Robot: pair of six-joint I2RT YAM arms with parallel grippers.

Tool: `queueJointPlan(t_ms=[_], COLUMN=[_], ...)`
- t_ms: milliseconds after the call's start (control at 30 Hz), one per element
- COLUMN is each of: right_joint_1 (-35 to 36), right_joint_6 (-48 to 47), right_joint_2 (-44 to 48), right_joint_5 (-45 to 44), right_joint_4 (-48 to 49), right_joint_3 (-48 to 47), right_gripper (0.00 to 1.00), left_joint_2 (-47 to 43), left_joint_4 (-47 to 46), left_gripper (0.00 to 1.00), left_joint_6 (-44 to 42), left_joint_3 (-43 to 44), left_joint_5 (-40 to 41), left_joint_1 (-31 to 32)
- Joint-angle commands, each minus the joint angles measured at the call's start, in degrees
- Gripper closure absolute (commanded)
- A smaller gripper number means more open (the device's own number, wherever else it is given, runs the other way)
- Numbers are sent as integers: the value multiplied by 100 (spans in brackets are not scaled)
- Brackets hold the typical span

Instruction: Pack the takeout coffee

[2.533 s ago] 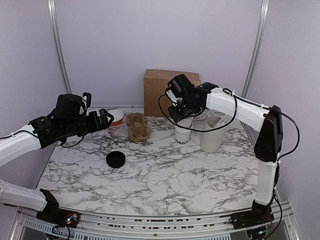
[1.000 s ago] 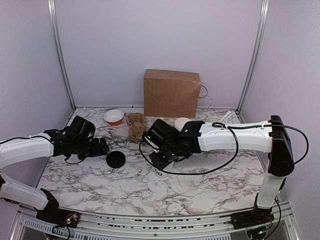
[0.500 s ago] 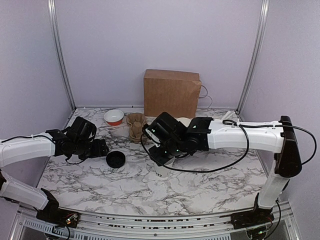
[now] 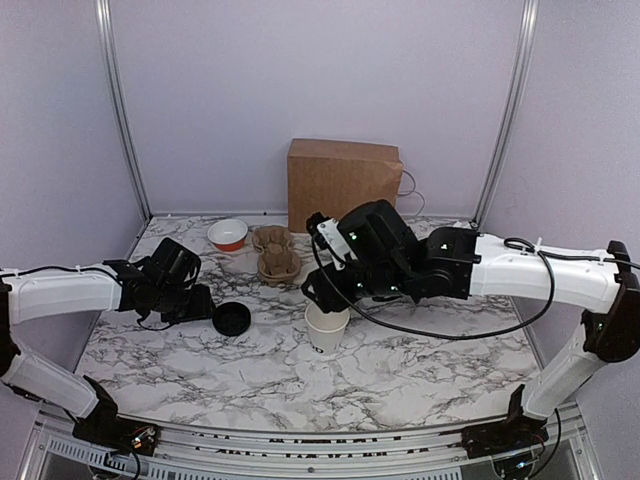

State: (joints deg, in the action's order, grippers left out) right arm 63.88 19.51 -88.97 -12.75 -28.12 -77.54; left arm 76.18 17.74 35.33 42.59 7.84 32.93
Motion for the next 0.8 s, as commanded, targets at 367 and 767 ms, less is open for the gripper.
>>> queueJointPlan(t_ms=[367,767], right_joint_1=[-730,-788], right_joint_6=[356,254], right_joint_2=[1546,1700], right_joint_5=[9,-176], right_joint_4=[1036,1043], right_joint_3=[1188,1361], right_gripper=[37,36], left_joint_2=[1050,1593], left_joint_4=[-281,-114], left_gripper=[59,71], left_joint_6=[-139,-240], left_joint_3=[550,883], left_joint_5=[16,460], left_joint_1=[2,202])
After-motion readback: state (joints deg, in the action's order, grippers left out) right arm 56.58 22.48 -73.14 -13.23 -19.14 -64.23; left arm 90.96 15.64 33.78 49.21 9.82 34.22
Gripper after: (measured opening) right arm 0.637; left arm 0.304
